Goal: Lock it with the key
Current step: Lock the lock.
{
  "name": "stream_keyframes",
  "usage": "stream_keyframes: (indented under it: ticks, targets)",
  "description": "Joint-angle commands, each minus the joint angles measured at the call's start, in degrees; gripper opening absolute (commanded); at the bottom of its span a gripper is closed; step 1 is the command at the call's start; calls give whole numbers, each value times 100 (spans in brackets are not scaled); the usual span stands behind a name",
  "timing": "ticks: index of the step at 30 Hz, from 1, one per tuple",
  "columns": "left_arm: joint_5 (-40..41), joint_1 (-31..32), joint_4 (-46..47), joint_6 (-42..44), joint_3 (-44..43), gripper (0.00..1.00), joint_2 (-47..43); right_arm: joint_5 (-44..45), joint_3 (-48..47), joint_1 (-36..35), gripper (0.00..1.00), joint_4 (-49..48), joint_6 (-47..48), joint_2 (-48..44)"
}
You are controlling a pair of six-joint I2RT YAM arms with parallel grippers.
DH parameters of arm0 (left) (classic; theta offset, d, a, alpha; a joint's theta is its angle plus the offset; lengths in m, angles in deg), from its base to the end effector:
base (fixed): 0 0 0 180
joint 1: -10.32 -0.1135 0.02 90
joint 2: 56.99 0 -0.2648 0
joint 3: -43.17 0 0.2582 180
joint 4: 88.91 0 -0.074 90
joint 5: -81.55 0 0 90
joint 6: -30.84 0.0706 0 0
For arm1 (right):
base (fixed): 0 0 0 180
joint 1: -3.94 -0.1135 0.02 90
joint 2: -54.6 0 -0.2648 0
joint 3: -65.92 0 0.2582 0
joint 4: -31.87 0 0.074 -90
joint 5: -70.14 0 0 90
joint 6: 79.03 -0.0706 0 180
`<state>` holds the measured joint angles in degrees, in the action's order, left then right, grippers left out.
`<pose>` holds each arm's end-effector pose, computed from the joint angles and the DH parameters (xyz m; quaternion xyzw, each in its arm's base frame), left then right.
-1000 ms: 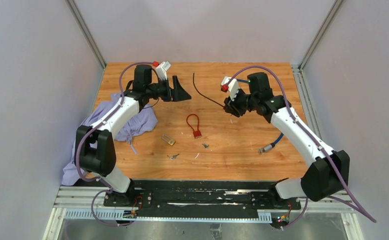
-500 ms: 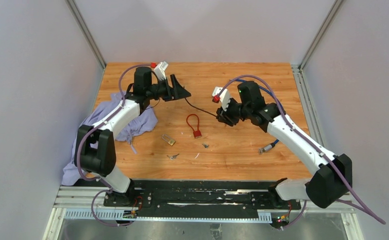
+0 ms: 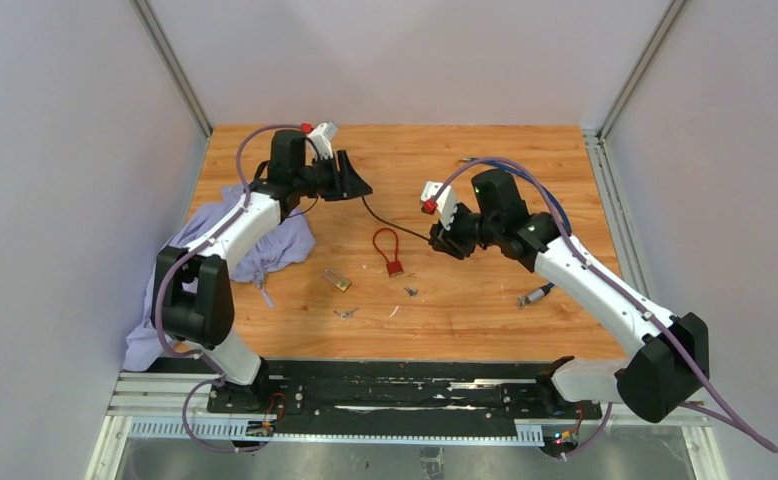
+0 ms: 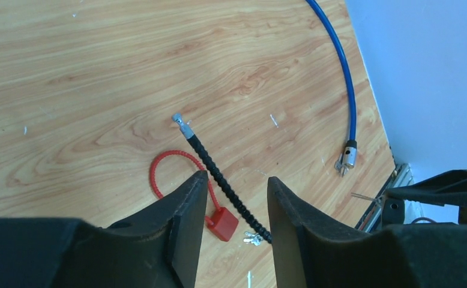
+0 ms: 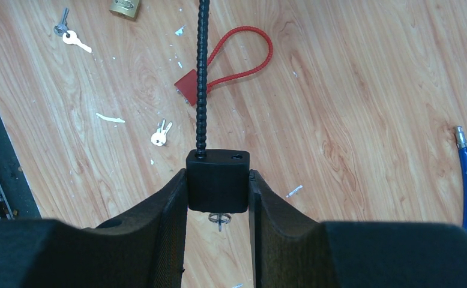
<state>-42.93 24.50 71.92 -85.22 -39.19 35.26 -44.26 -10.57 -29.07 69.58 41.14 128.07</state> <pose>0.3783 -0.1368 0.2695 0.0643 0.8343 -0.4065 0.3669 0.2493 0.1967 0.3023 -0.5371 0.6861 0.1984 0.4489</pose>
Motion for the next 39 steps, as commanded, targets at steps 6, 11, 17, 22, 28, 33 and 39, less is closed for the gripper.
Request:
stream_keyframes:
  ticks: [6,11,17,22,28,33,39]
  targets:
    - [-26,151,-279,313,-182,42,259,-7,66,-88,1,-173,-23,-140]
    - [-34,220,-346,391,-196,35,276,60,108,-89,1,-216,-13,-120]
    - [-154,369,-376,807,-264,8,212,211,195,-89,1,-262,68,-49]
    - [-340,734,-752,1820,-373,1,15,198,289,-70,1,-271,314,-86]
    - [-599,946,-1055,2538,-394,0,-200,-33,581,139,1,-472,662,-346]
    - [-761,1297,-1752,3547,-660,0,-299,-410,882,341,1,-694,1039,-595]
    - [-654,1843,-2869,4685,-1151,0,-231,-847,1181,445,1,-892,1609,-814]
